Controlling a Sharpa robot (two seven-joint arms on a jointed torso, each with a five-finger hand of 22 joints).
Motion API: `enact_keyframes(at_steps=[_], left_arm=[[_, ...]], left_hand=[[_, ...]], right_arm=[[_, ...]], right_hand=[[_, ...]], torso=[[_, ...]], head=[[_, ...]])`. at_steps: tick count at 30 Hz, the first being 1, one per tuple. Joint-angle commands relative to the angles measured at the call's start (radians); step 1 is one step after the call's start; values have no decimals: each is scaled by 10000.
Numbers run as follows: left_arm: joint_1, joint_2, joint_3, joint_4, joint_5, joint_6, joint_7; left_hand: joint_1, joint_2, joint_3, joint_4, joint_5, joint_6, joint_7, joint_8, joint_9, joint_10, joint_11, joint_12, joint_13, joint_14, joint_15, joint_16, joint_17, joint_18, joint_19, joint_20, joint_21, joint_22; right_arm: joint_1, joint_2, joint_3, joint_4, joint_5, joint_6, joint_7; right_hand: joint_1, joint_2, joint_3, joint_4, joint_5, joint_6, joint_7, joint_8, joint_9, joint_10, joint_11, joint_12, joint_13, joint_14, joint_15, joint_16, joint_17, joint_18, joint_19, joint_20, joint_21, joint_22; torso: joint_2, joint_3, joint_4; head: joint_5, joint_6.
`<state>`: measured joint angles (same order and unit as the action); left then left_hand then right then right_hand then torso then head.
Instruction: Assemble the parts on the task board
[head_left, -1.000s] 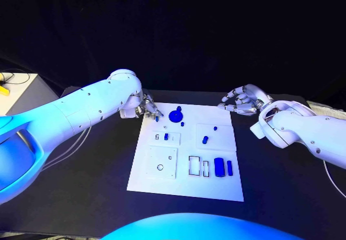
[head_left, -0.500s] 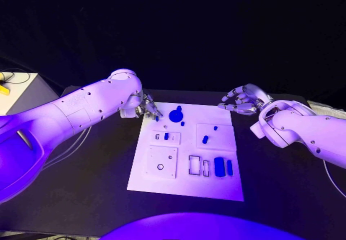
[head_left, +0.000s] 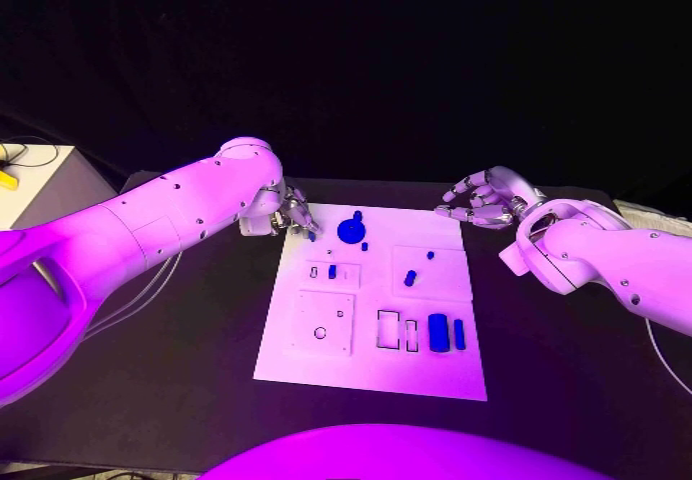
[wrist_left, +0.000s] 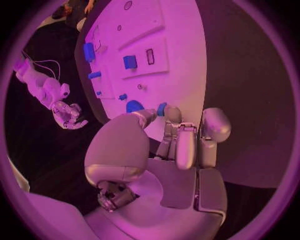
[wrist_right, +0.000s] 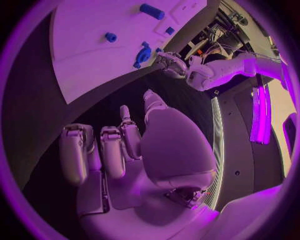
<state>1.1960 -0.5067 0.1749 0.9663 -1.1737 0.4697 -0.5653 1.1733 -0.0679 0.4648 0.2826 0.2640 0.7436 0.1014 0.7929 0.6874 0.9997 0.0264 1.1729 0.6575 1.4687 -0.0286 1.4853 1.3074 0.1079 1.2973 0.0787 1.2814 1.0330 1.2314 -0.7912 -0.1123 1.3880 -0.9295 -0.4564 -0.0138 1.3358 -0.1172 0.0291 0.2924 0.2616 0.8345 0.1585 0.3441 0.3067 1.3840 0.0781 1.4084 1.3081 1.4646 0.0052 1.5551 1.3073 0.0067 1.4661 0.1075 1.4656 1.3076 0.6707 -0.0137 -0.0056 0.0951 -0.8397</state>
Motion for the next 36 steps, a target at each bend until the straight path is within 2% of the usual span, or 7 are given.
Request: enact_keyframes(at_steps=[1,10,14,21,27,31,36], left_arm=[[9,6,0,23,272,-20,154],[9,-5,-2,12,505,33,229],[9,-34,-3,21,546,8,286],[8,-196,-4,250,706,-267,468],[5,-661,-7,1082,1123,-693,509],[1,-1078,-15,1823,1185,-1017,507],[-28,-1608,-22,2809,1151,-1408,492]], left_hand=[[319,36,352,-66,71,-67,-97,177,106,45,-53,35,-44,381,-100,40,1174,11,19,-78,77,27],[771,-156,1658,-424,83,-286,-119,537,277,101,-82,14,-128,391,-125,72,1192,0,19,-104,104,82],[739,-291,2738,-874,51,-352,-72,736,357,138,-67,9,-167,394,-111,92,1201,1,14,-101,123,112],[473,-487,3548,-1369,72,-280,-98,911,416,340,-81,104,-38,439,-130,149,1280,-17,70,-99,200,222],[110,-733,4243,-1839,131,-65,-162,1011,408,772,-151,282,305,555,-192,270,1489,-64,233,-151,371,488],[-18,-828,4448,-1976,160,38,-197,1031,393,953,-186,343,442,613,-223,331,1601,-92,324,-179,461,636],[-93,-884,4563,-2049,176,113,-223,1045,384,1091,-212,392,552,653,-246,373,1681,-115,397,-201,533,756]], right_arm=[[-2,6,3,0,-75,44,107],[-3,16,3,-8,-77,58,107],[-5,20,3,-17,-77,64,105],[-6,22,3,-29,-77,71,106],[-7,-5,2,-27,-77,67,103],[-9,-24,2,-22,-77,57,103],[-14,-43,1,-18,-77,50,103]], right_hand=[[-77,58,-11,-23,60,-50,9,57,9,-60,-5,-48,911,983,-46,-33,2364,179,696,-72,-36,2038],[-77,58,-11,-23,60,-50,9,57,9,-60,-5,-48,911,983,-46,-33,2364,179,696,-72,-36,2038],[-65,77,3,-26,79,-48,7,64,10,-41,-7,-32,925,985,-47,-28,2371,176,700,-73,-26,2044],[-65,77,3,-26,79,-48,7,64,10,-41,-7,-32,925,985,-47,-28,2371,176,700,-73,-26,2044],[-65,77,3,-26,79,-48,7,64,10,-41,-7,-32,925,985,-47,-28,2371,176,700,-73,-26,2044],[-65,83,7,-24,86,-47,7,69,12,-50,-8,-40,916,981,-48,-37,2358,178,697,-74,-35,2039],[-65,83,7,-24,86,-47,7,69,12,-50,-8,-40,916,981,-48,-37,2358,178,697,-74,-35,2039]], torso=[[-1,1,4],[-1,0,4],[-4,0,5],[-6,4,5],[-9,1,5],[-13,7,12],[-25,-5,22]], head=[[-3,-6],[4,-26],[20,-28],[32,-25],[9,-43],[10,-36],[39,-34]])
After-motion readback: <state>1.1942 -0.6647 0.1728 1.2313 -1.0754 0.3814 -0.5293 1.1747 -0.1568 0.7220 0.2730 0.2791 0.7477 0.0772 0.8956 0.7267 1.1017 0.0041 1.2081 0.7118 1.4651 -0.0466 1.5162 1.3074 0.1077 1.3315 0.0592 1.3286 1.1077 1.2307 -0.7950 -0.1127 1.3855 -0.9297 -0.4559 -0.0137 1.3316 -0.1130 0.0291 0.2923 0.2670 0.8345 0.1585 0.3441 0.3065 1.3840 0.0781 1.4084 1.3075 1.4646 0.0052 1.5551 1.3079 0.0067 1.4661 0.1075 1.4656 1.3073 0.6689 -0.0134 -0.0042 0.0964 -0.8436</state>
